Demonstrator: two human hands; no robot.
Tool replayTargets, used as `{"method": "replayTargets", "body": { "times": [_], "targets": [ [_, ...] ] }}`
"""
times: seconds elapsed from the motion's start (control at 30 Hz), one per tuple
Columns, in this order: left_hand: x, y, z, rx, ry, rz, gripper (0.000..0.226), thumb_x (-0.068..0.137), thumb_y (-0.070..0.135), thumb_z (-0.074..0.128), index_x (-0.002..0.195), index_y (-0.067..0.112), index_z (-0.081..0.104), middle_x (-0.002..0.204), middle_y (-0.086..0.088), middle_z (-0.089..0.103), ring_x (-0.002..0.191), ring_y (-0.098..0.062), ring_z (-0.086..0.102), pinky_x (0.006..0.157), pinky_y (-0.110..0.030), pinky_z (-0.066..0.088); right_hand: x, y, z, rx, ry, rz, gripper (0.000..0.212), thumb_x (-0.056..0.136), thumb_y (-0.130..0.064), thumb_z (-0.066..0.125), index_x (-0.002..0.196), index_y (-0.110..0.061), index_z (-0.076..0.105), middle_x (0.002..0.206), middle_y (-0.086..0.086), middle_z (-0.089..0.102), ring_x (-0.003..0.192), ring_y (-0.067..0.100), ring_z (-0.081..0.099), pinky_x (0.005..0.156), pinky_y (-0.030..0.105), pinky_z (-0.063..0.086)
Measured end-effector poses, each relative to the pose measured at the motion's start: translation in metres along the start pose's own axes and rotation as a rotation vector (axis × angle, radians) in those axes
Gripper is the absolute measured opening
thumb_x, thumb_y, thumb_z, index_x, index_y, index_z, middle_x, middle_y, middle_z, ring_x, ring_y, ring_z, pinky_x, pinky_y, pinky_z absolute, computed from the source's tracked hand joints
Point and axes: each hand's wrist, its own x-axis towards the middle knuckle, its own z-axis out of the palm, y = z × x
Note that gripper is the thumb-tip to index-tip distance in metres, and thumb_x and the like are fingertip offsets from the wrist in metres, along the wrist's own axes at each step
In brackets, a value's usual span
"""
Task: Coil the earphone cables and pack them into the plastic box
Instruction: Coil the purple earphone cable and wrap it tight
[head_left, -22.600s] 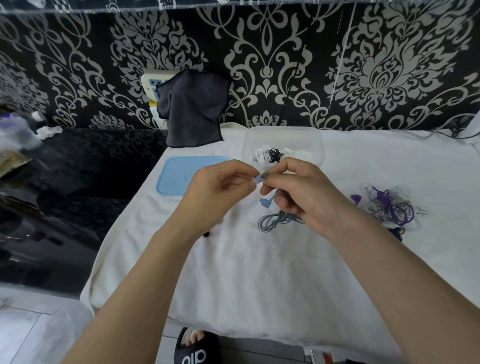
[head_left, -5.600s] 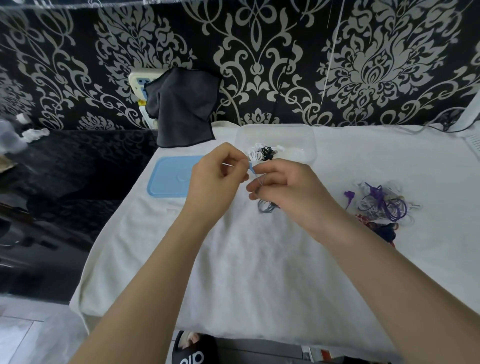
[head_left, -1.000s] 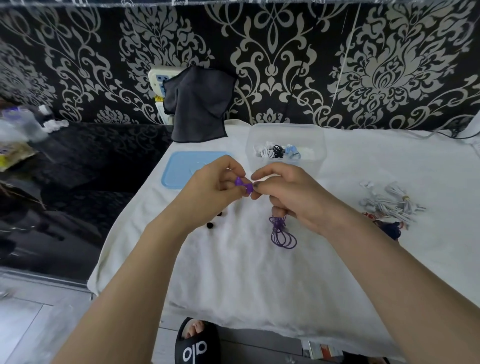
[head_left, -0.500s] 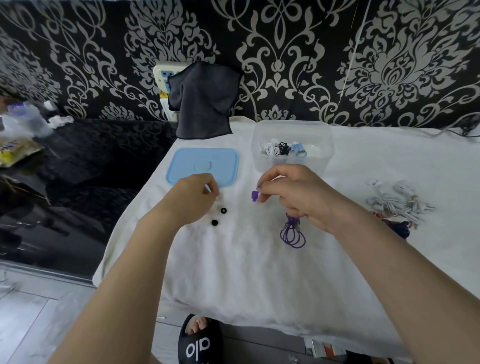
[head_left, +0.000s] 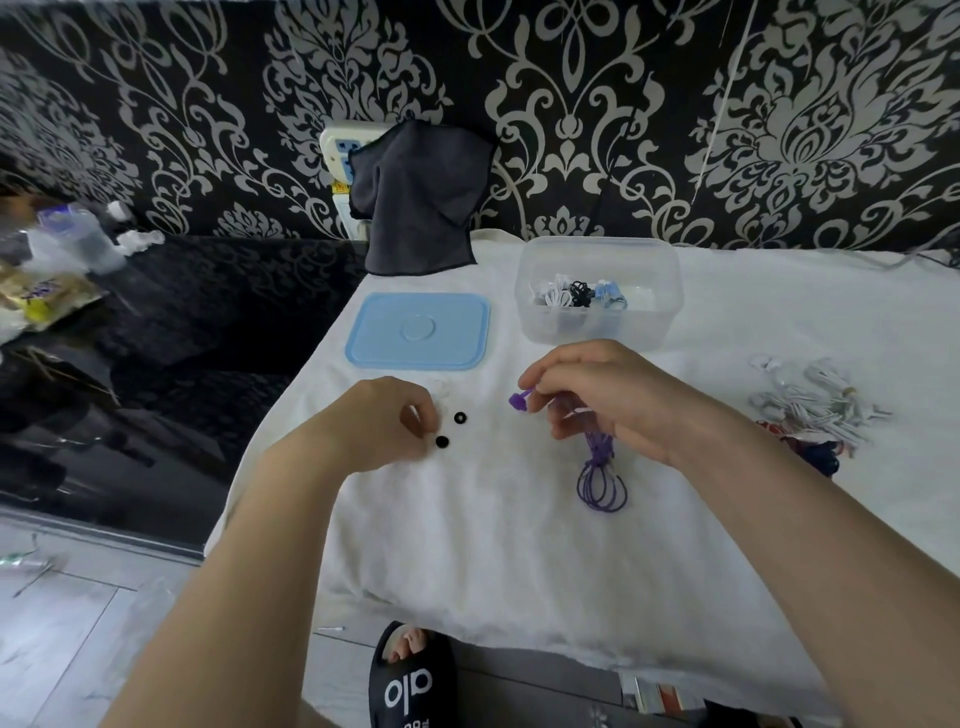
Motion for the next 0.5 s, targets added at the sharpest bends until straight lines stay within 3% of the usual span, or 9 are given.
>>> {"method": "replayTargets", "body": {
  "times": [0.13,0.23,0.33,0.5],
  "targets": [
    [0.001,-0.006,0.008,-0.018,0.044,0.044,0.013,0.081,0.014,0.074,0.08,0.025,0.068,0.088,0.006,0.068,0.065,-0.006,0.058,0.048,-0.005,0.039,0.0,0.0,0.001,-0.072,-0.001,-0.016,0.006,0.089,-0.007,0.065,0.092,-0.006,0.069,0.083,0.007,0.073,0.047,0.01,0.032,0.042,0.022,0.032],
    [0.001,-0.01,0.01,-0.026,0.076,0.06,0.014,0.081,0.013,0.072,0.075,0.024,0.066,0.078,0.007,0.069,0.059,-0.005,0.058,0.053,-0.01,0.042,0.001,0.0,0.002,-0.071,0.006,-0.043,0.008,0.086,-0.011,0.071,0.089,-0.01,0.064,0.081,0.006,0.072,0.047,0.012,0.024,0.043,0.024,0.018],
    [-0.002,-0.009,0.005,-0.063,0.119,0.07,0.011,0.084,0.018,0.07,0.076,0.023,0.066,0.07,0.006,0.07,0.059,-0.007,0.059,0.051,-0.013,0.041,0.001,0.0,0.001,-0.059,0.01,-0.045,0.008,0.09,-0.012,0.066,0.097,-0.008,0.065,0.081,0.007,0.074,0.048,0.014,0.019,0.046,0.027,0.014],
    [-0.011,0.011,-0.001,-0.244,0.184,0.179,0.006,0.088,0.017,0.073,0.083,0.02,0.069,0.078,0.003,0.071,0.063,-0.009,0.068,0.057,-0.021,0.049,-0.001,0.0,-0.001,-0.103,0.011,-0.038,0.017,0.091,-0.01,0.059,0.095,-0.011,0.076,0.087,0.007,0.077,0.047,0.014,0.018,0.043,0.024,0.014]
  ]
}}
